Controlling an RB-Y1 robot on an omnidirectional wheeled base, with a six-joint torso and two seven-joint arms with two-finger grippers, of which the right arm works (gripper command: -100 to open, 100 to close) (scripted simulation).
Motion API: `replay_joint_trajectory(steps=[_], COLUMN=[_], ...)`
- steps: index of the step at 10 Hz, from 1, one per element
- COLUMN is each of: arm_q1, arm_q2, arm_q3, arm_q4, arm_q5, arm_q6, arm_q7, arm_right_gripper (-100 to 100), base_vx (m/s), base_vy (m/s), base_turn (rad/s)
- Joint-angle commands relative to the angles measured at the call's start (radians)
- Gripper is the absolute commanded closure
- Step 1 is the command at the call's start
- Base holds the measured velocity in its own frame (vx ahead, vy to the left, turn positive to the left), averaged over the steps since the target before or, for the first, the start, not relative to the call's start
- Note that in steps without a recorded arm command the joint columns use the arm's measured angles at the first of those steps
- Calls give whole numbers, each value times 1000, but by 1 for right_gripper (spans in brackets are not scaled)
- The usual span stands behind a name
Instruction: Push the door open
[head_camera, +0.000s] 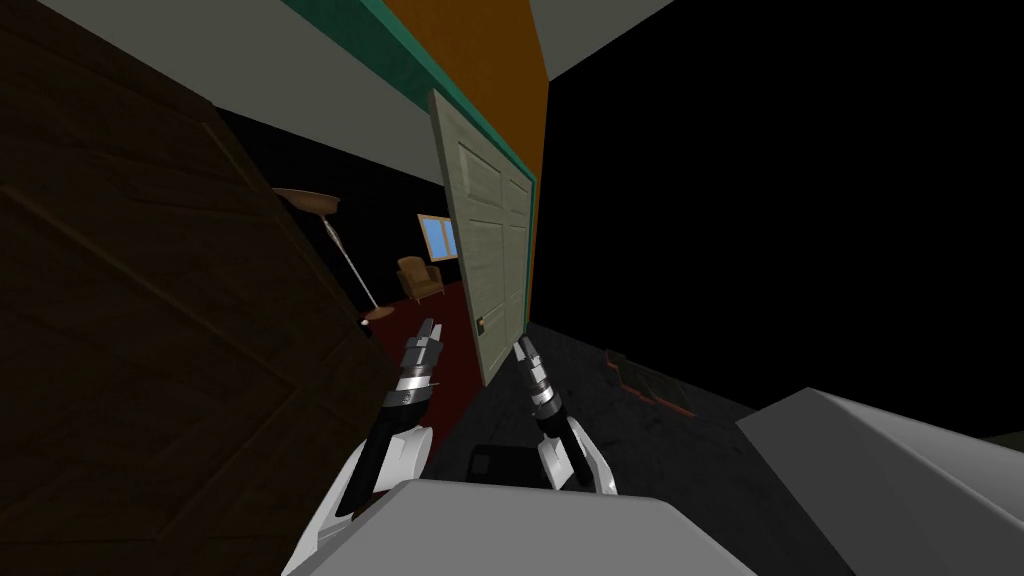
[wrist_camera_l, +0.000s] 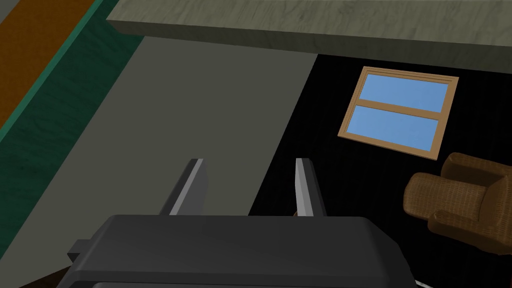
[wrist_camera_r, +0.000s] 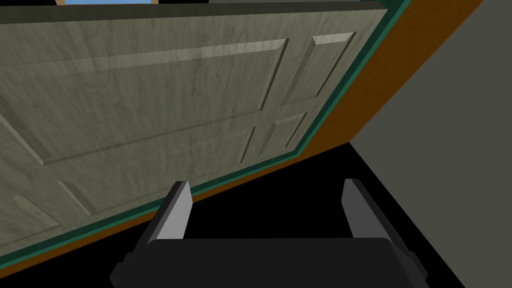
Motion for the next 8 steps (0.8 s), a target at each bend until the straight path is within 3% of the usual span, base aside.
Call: replay_joint_trajectory(steps=[1, 7, 8], arm_q1=[-9, -60, -76], arm_q2=[-4, -12, -15], arm_q3=[27, 116, 145], arm_q4=[32, 162, 204], arm_q5=[-1, -6, -8], arm_q6=[-4, -15, -18], arm_q7=[-3, -20, -25], arm_right_gripper=[-100, -100, -100], base_vx=[94, 99, 124], base_vy=[10, 7, 12], base_turn=[-16, -20, -34])
